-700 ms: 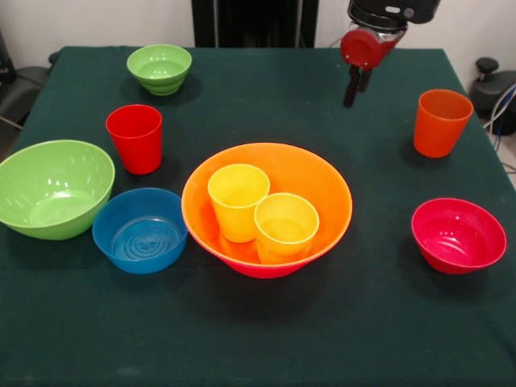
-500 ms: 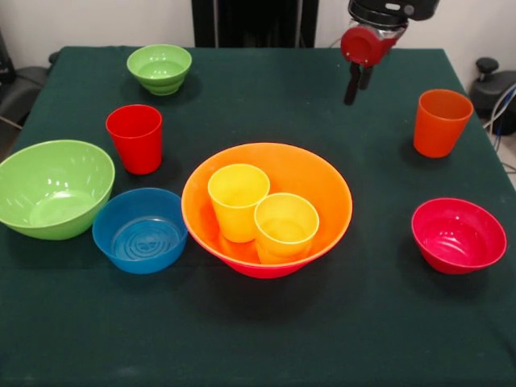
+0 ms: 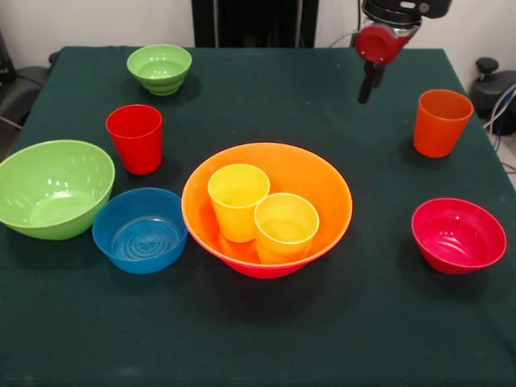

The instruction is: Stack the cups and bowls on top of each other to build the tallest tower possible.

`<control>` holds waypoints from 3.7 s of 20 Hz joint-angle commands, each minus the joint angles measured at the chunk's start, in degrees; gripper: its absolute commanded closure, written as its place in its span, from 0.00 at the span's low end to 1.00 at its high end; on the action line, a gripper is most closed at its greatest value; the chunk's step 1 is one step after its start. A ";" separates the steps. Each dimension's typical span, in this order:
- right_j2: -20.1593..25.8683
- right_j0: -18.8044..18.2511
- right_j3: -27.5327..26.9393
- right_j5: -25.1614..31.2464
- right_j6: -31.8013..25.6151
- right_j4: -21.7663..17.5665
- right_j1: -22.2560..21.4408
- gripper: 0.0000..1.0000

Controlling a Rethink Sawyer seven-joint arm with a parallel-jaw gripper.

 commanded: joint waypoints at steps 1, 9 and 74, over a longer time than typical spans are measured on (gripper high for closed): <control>2.14 4.62 -6.37 8.01 7.31 3.99 3.08 0.00; -0.26 6.57 -7.88 10.00 9.81 7.97 4.67 0.00; -14.93 14.36 -26.20 24.86 20.83 21.24 16.88 0.00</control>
